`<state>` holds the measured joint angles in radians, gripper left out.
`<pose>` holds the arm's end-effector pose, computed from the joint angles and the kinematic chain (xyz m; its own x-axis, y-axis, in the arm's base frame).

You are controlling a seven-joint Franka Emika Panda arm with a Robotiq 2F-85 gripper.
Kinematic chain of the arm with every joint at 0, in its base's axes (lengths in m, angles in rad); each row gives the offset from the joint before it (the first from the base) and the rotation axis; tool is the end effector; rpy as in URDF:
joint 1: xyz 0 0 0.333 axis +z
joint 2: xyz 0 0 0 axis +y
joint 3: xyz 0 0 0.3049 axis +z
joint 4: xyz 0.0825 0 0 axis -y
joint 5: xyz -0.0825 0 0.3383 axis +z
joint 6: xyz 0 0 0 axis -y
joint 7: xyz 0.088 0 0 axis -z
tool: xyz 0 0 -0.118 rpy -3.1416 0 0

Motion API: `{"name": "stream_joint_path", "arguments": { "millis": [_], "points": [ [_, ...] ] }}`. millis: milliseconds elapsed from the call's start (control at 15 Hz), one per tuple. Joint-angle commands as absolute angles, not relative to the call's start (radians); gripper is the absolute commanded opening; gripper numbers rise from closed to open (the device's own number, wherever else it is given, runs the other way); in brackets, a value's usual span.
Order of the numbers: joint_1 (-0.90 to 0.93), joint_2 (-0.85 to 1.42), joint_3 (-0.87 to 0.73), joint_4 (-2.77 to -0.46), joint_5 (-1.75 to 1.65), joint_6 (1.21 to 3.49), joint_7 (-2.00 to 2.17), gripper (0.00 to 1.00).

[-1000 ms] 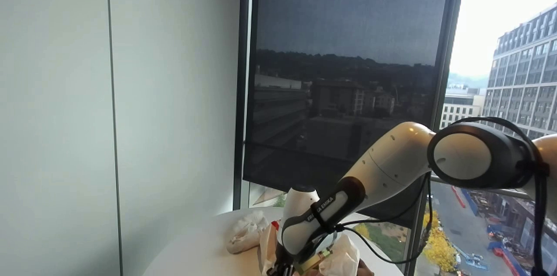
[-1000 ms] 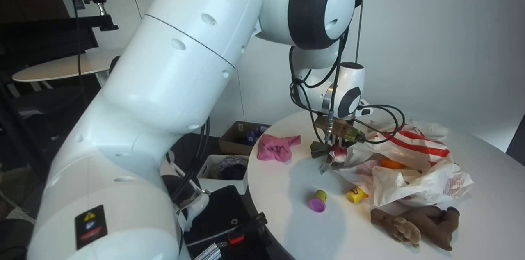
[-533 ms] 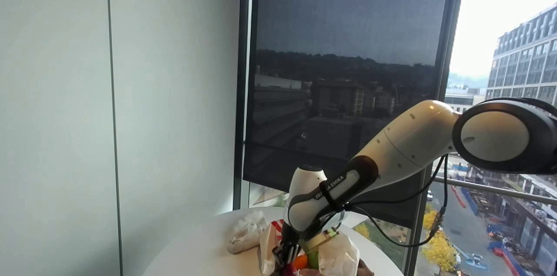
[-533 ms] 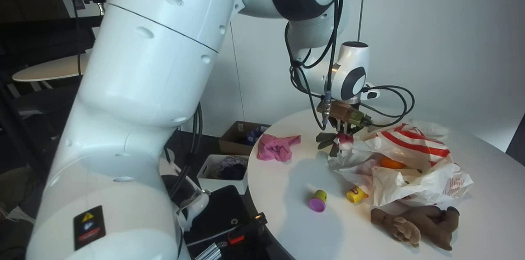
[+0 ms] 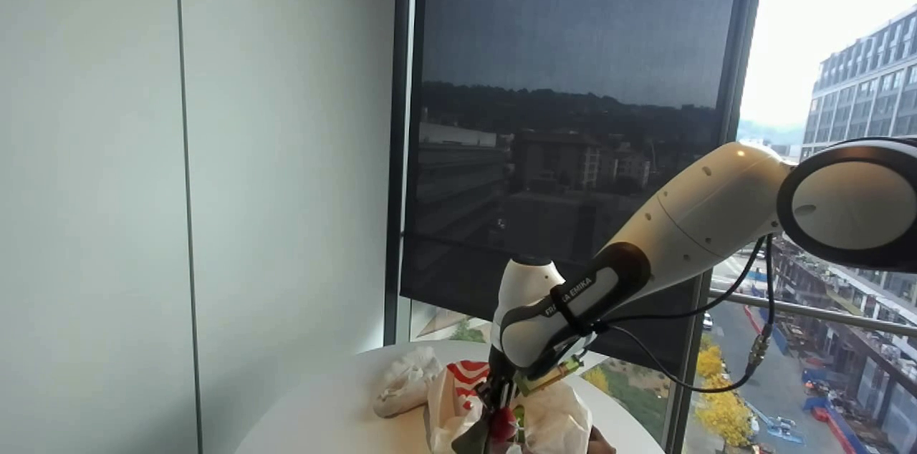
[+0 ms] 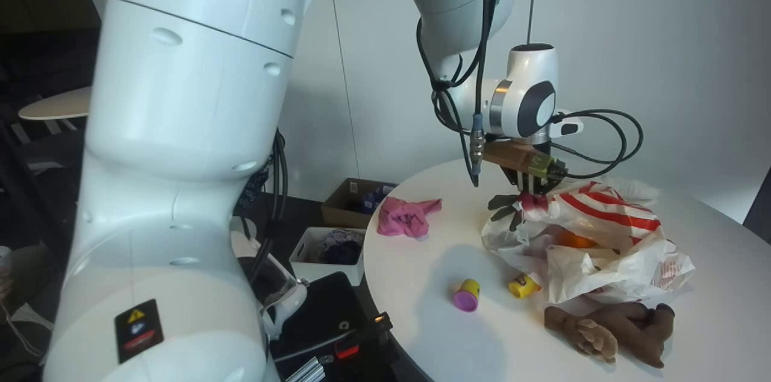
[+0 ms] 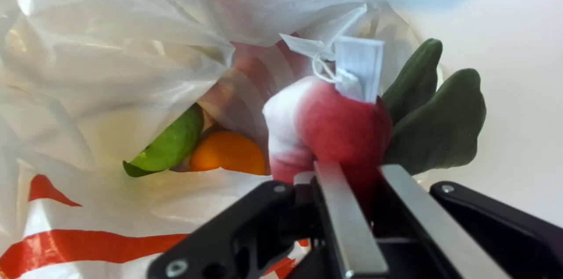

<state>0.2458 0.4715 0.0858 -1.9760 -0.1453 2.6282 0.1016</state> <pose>0.5669 0.1951 0.2606 0.9264 0.3282 0.1846 0.3275 -0.9442 0.0357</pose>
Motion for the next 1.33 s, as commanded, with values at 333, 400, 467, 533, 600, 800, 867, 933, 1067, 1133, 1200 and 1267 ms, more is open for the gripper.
{"name": "stream_joint_path", "arguments": {
  "millis": [333,400,467,533,600,800,867,933,1067,1133,1200,1267],
  "points": [
    [0.327,0.597,-0.043,-1.906,-0.31,2.643,0.231,0.14],
    [0.335,0.618,-0.05,-1.893,-0.318,2.641,0.235,0.14],
    [0.34,0.637,-0.054,-1.881,-0.323,2.64,0.235,0.14],
    [0.34,0.655,-0.05,-1.869,-0.321,2.642,0.227,0.14],
    [0.341,0.674,-0.046,-1.853,-0.313,2.644,0.225,0.15],
    [0.353,0.718,-0.051,-1.81,-0.309,2.689,0.234,0.17],
    [0.367,0.724,-0.067,-1.801,-0.316,2.712,0.252,0.16],
    [0.372,0.729,-0.072,-1.793,-0.309,2.729,0.264,0.17],
    [0.373,0.743,-0.09,-1.767,-0.284,2.75,0.304,0.16],
    [0.367,0.751,-0.092,-1.754,-0.269,2.751,0.318,0.16],
    [0.365,0.762,-0.102,-1.739,-0.256,2.748,0.338,0.16],
    [0.359,0.773,-0.106,-1.725,-0.242,2.742,0.351,0.16]
  ]
}}
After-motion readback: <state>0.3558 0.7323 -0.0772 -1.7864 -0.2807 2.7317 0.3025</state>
